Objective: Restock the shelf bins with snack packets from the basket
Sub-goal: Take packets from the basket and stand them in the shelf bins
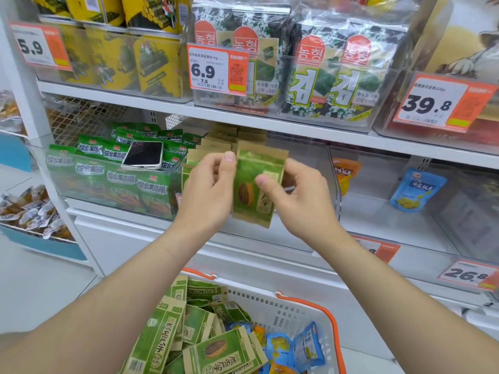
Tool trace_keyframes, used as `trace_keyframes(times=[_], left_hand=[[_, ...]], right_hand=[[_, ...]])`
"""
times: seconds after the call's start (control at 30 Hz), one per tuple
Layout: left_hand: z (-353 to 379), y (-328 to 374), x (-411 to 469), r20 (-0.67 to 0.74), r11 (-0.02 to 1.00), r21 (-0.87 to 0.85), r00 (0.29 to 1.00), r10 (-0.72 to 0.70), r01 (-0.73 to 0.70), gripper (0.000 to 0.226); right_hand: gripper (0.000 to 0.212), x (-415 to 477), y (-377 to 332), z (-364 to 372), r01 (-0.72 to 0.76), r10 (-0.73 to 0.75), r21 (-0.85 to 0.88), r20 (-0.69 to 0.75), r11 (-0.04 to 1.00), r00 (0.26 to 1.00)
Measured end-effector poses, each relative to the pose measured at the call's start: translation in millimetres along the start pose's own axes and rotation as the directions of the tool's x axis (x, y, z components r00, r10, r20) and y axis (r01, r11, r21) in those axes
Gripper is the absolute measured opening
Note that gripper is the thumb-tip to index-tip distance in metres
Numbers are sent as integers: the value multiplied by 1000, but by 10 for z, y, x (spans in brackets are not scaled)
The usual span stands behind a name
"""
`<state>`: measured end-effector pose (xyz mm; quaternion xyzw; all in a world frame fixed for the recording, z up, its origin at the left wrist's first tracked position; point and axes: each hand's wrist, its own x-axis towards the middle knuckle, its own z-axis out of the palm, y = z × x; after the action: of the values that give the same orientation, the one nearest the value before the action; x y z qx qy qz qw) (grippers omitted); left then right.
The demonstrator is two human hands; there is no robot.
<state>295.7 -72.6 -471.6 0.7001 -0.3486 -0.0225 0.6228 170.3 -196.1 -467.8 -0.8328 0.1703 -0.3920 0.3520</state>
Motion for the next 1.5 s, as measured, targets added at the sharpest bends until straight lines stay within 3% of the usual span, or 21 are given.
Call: trace_keyframes(times=[0.07,0.13,0.3,0.5,0.57,0.7,1.0,1.13,1.2,1.27,1.33,1.4,1.43,1.5], left_hand=[[-35,-86,65,-81,992,116,996,-43,52,12],[-81,-203,96,-130,966,211,984,-123,148,20],[-99,-298,72,-86,888,326,946,-314,325,41],[-24,-293,20,9,838,368,900,-436,403,36],[-25,-315,22,31,834,397,903,-429,383,30],[-68,-355,21,73,824,468,915,-398,320,18],[-83,-415,16,100,838,483,934,-342,254,10],[-105,-395,-15,150,797,603,975,-164,41,10],[-123,-365,-57,184,734,678,976,-119,-38,6],[-135,-361,-113,234,634,767,964,-125,-104,11],[-146,-397,-168,330,551,815,926,-182,-182,16],[-150,-456,-217,472,524,806,834,-286,-277,18],[-145,-497,-240,548,512,790,764,-342,-337,18],[-113,-563,-311,659,499,744,611,-438,-445,14]], right_hand=[[20,47,-31,-8,65,-70,-32,-181,997,981],[22,113,21,7,95,-116,-102,-226,990,967],[19,201,312,194,60,-72,-201,-55,978,996],[42,366,638,534,-43,64,-387,42,921,997],[45,406,657,605,-70,84,-419,16,905,996],[42,420,592,632,-135,138,-326,-14,936,990],[43,428,519,610,-299,302,-268,-32,916,953],[44,350,453,567,-342,355,-297,-11,892,935],[34,273,381,508,-297,310,-348,-19,889,951],[19,185,265,415,-122,123,-454,-28,882,992],[12,95,107,318,61,-10,-524,101,850,995],[8,-33,-12,268,131,72,-550,333,825,940],[9,-115,-6,273,160,159,-583,457,797,875],[13,-332,97,324,294,323,-630,677,719,661]])
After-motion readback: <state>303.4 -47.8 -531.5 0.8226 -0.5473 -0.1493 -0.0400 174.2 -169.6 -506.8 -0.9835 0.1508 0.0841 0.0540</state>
